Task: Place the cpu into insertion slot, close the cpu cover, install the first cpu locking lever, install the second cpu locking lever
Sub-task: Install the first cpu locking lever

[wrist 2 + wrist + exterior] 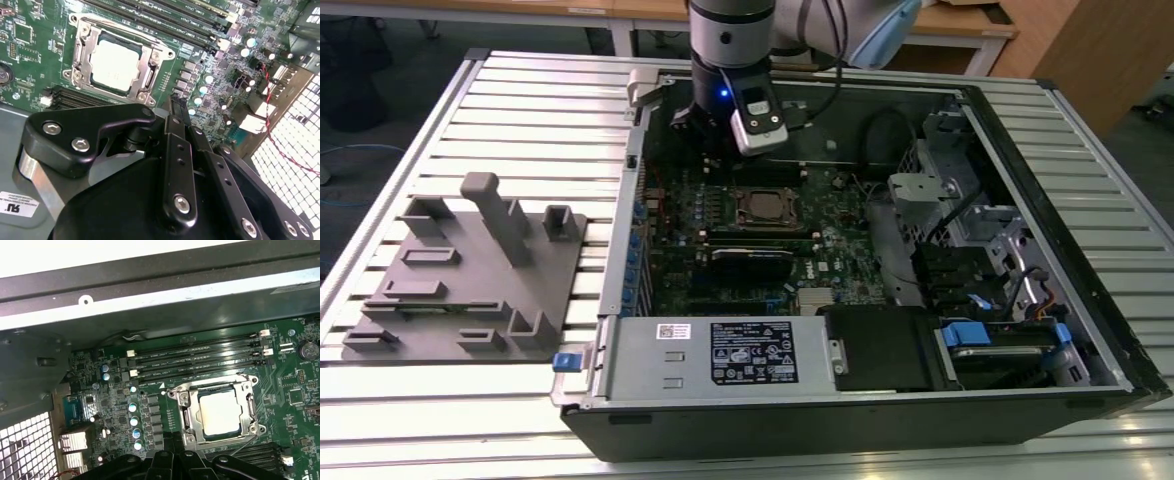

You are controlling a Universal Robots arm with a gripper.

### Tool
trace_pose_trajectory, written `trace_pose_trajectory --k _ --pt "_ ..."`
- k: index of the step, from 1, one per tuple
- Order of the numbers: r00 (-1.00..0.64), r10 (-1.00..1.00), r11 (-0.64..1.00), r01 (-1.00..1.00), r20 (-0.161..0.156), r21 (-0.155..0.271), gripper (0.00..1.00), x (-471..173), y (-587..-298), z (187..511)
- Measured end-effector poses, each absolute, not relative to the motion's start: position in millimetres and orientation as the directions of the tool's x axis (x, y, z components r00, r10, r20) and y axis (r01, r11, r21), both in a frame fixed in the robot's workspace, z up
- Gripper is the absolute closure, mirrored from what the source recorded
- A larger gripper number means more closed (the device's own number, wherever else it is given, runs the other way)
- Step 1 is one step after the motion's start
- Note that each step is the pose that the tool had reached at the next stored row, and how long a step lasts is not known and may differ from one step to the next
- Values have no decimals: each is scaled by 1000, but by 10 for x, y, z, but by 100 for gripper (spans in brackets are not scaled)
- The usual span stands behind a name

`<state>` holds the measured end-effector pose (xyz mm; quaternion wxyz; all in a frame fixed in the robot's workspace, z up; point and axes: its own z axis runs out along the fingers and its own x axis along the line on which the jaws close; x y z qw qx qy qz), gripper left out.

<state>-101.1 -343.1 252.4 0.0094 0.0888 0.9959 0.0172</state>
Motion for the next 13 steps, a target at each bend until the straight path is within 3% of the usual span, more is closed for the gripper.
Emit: trace_pose_trajectory --k 8,13 --pt "-991 134 990 133 -15 37 89 -1040 -3431 2518" --pt "-993 121 991 120 -12 63 89 -1065 -3432 2509"
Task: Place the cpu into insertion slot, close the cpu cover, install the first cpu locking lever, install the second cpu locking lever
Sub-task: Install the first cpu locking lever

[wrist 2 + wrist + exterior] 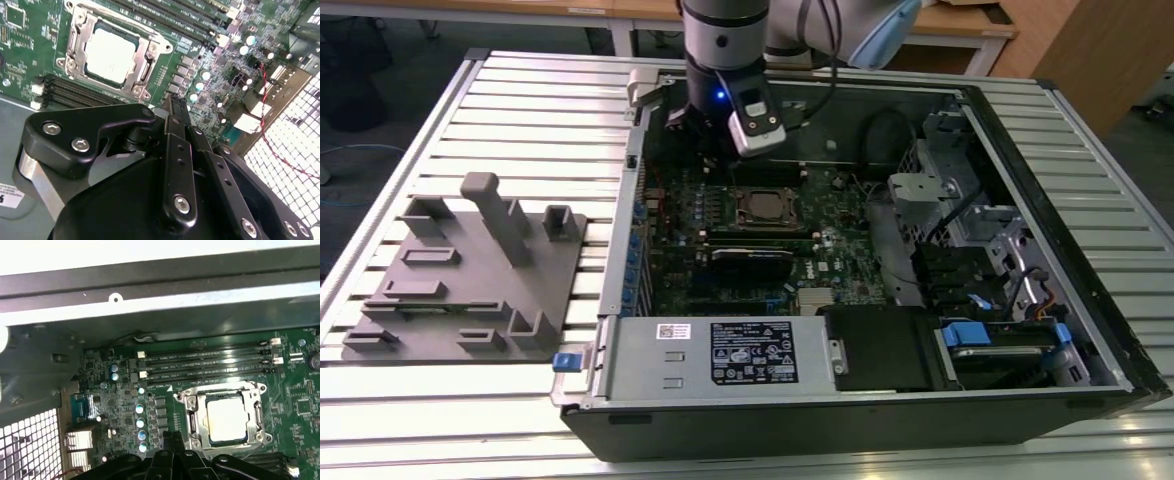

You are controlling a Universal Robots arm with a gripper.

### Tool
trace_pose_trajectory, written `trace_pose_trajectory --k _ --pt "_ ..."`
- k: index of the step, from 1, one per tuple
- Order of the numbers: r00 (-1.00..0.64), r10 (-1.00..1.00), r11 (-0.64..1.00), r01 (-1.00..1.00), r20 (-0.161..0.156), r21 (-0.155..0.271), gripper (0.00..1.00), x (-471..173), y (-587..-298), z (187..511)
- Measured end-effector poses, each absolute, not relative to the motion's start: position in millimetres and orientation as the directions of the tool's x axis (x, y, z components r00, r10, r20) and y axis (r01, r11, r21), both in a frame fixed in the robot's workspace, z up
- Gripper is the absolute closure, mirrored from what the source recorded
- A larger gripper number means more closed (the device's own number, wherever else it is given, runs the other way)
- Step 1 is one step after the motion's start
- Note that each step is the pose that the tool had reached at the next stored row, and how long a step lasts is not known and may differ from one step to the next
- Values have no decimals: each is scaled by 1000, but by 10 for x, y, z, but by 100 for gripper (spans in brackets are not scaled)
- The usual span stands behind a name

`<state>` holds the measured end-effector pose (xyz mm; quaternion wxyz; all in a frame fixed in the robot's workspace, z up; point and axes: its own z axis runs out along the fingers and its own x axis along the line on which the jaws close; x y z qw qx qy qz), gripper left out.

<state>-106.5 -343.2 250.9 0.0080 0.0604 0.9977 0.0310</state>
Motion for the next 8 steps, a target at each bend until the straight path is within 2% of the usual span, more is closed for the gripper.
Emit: trace_pose_trajectory --k 8 --pt "-994 105 986 104 -4 132 89 -1078 -3435 2501"
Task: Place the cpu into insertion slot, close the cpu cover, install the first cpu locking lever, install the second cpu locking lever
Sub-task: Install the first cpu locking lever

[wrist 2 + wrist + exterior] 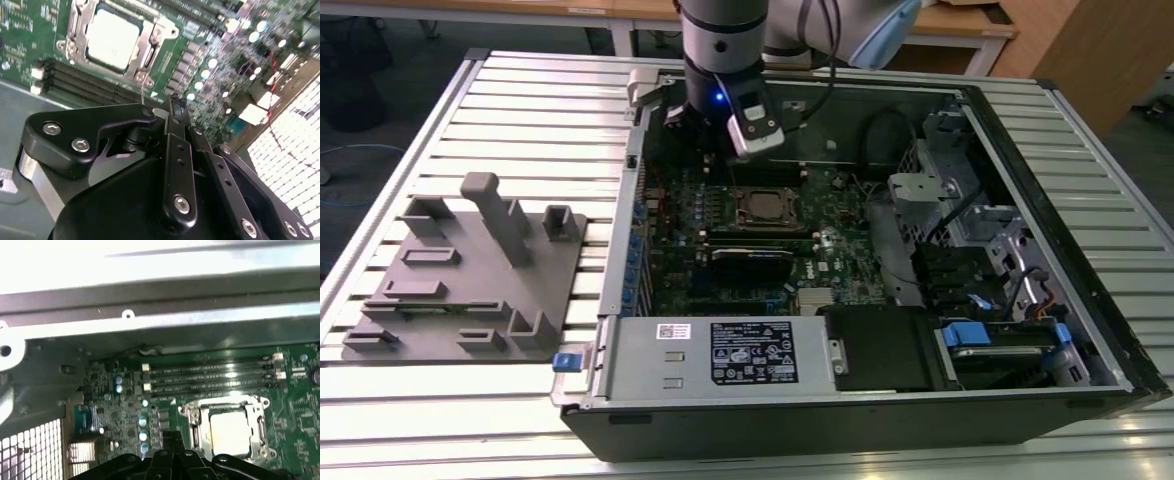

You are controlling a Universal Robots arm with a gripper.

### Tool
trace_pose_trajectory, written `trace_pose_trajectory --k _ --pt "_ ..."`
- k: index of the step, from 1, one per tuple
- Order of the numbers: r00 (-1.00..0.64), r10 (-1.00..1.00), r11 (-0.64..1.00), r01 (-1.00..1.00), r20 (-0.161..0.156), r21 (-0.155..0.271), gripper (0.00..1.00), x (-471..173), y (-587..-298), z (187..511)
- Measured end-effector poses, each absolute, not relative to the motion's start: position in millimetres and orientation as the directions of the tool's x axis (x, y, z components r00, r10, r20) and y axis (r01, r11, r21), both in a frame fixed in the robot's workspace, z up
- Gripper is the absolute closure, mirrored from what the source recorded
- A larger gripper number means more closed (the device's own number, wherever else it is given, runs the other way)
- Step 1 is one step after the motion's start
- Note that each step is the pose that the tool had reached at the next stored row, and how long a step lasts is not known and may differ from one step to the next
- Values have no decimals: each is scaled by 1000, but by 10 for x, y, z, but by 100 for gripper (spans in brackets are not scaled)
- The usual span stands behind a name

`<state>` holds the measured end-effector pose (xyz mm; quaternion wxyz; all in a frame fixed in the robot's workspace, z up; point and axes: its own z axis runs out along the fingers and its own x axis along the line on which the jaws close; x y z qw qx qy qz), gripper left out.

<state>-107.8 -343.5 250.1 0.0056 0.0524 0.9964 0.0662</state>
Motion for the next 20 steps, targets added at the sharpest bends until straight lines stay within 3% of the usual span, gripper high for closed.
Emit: trace_pose_trajectory --k 16,20 --pt "-996 85 959 84 9 270 89 -1115 -3443 2482" --pt "-996 84 958 83 10 274 89 -1114 -3443 2479"
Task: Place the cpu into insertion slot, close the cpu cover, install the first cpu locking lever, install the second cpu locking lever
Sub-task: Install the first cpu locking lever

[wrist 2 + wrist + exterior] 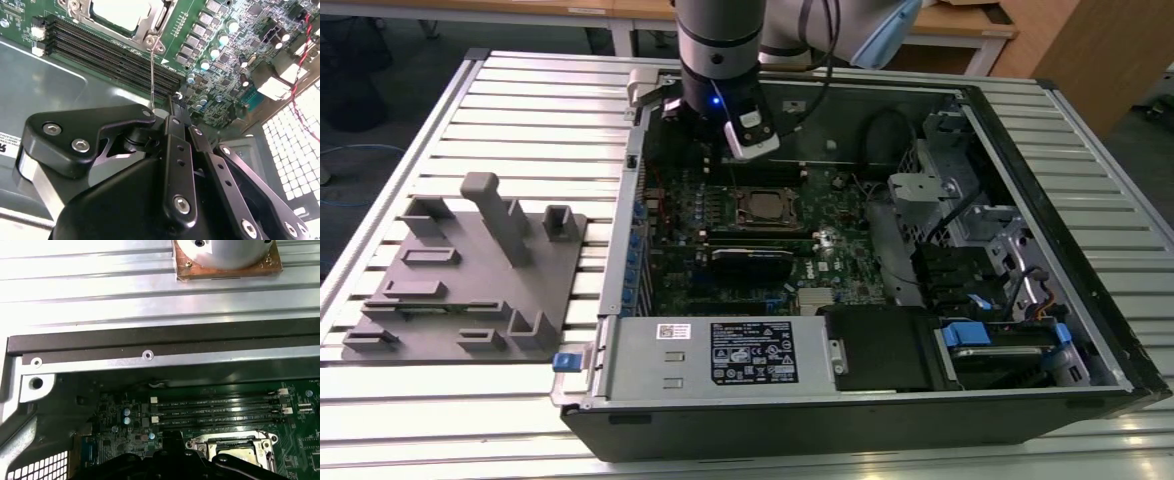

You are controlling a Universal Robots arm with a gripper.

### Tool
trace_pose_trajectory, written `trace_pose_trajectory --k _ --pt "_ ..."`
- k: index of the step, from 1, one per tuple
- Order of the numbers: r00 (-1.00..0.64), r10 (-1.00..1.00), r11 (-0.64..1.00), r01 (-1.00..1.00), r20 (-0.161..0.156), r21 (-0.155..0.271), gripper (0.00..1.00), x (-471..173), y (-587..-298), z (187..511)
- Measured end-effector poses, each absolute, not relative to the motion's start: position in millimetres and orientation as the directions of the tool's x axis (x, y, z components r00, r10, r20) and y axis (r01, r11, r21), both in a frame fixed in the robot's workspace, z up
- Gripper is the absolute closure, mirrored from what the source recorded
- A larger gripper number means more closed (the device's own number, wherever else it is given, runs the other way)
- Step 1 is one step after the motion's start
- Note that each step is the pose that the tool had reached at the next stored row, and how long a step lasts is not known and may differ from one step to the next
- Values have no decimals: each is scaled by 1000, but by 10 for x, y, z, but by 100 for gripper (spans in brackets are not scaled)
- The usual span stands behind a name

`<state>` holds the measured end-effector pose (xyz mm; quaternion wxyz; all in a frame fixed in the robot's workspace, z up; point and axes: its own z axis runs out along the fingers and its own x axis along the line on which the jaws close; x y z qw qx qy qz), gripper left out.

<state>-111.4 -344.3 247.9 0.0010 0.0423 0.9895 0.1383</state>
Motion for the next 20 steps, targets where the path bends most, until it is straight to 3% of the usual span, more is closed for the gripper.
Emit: trace_pose_trajectory --k 20 --pt "-996 84 958 83 10 274 89 -755 -3444 2475"
